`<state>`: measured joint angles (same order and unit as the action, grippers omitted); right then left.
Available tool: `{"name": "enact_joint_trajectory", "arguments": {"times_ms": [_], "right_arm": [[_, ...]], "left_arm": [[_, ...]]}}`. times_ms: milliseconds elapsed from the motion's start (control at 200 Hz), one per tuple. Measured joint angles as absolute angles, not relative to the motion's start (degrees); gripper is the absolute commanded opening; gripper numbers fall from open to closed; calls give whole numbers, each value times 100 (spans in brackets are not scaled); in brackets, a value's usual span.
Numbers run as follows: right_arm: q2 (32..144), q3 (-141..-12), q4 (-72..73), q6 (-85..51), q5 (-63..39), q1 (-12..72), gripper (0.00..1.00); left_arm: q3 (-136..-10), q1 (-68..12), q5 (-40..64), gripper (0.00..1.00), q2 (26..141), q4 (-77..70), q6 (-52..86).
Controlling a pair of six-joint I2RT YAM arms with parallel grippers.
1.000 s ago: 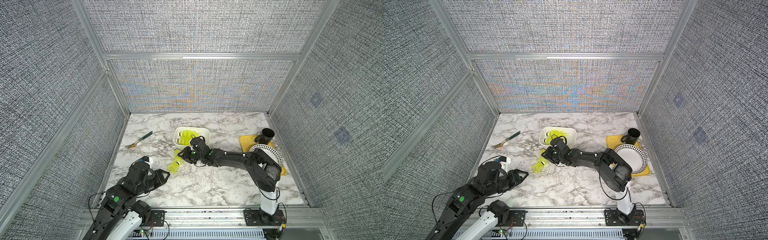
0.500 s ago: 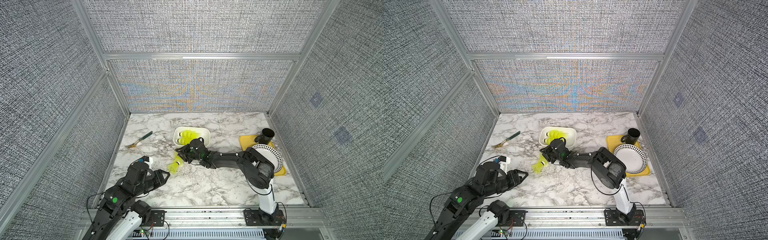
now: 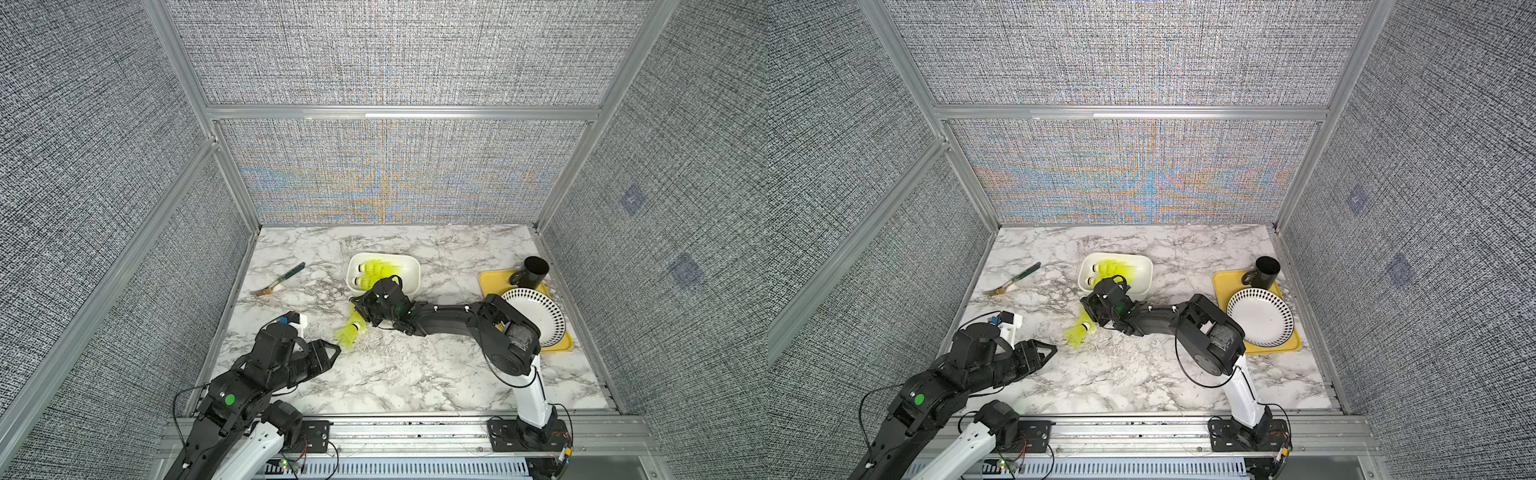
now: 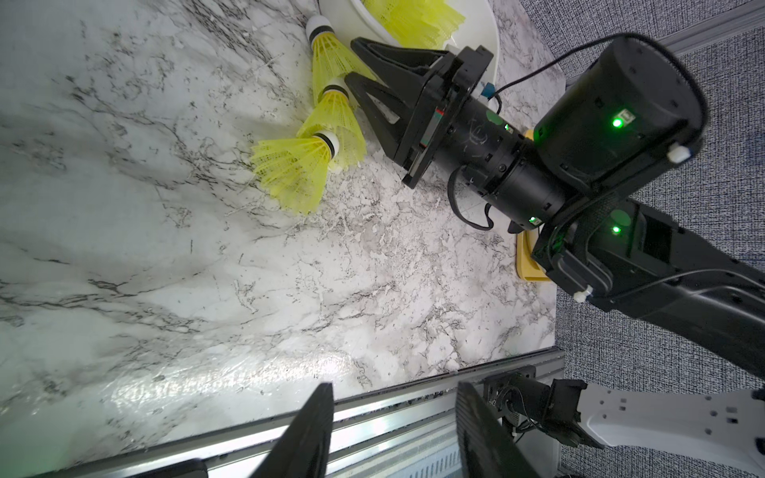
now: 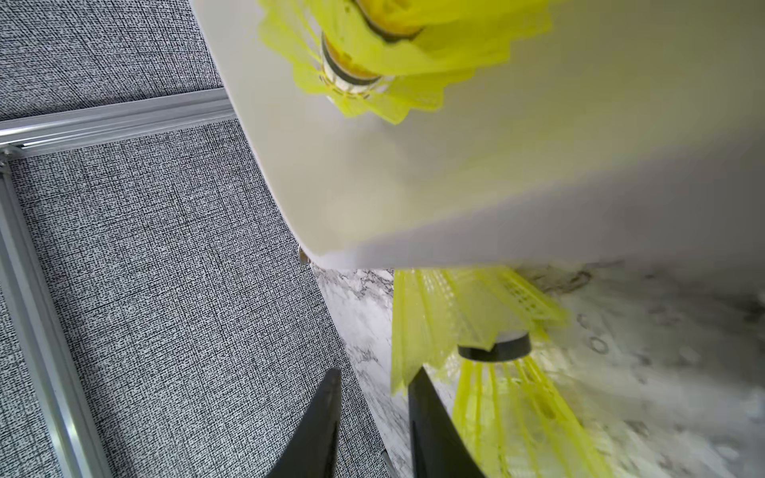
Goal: Put the shuttlecocks into the storage box
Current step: Pick up the shuttlecock at the center of the board.
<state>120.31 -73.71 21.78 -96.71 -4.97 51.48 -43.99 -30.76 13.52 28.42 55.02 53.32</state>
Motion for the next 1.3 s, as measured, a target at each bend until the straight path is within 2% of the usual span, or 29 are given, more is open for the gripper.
{"name": "enact_joint_trajectory", "arguments": {"times_ms": [165, 530, 701, 881, 1031, 1296], "right_arm": [[12064, -7461, 1966, -9719, -336, 5192, 30], [12121, -7644, 1562, -9894, 16, 5256, 21], [12114, -7651, 1503, -9894, 108, 5249, 13], [12127, -7697, 1461, -9900, 130, 5192, 10], [12171, -7872, 1358, -9896, 134, 5140, 0], [12011, -8055, 921, -9876, 134, 5162, 0]], "left_arm": [[-4403, -3076, 1352, 51, 2814, 5502, 5315], [-4403, -3076, 1363, 51, 2764, 5502, 5312], [-4403, -3074, 1363, 51, 2762, 5502, 5312], [-4403, -3074, 1363, 51, 2764, 5502, 5317], [-4403, -3076, 1361, 51, 2755, 5502, 5319], [-4386, -3076, 1347, 51, 2753, 5500, 5349]]}}
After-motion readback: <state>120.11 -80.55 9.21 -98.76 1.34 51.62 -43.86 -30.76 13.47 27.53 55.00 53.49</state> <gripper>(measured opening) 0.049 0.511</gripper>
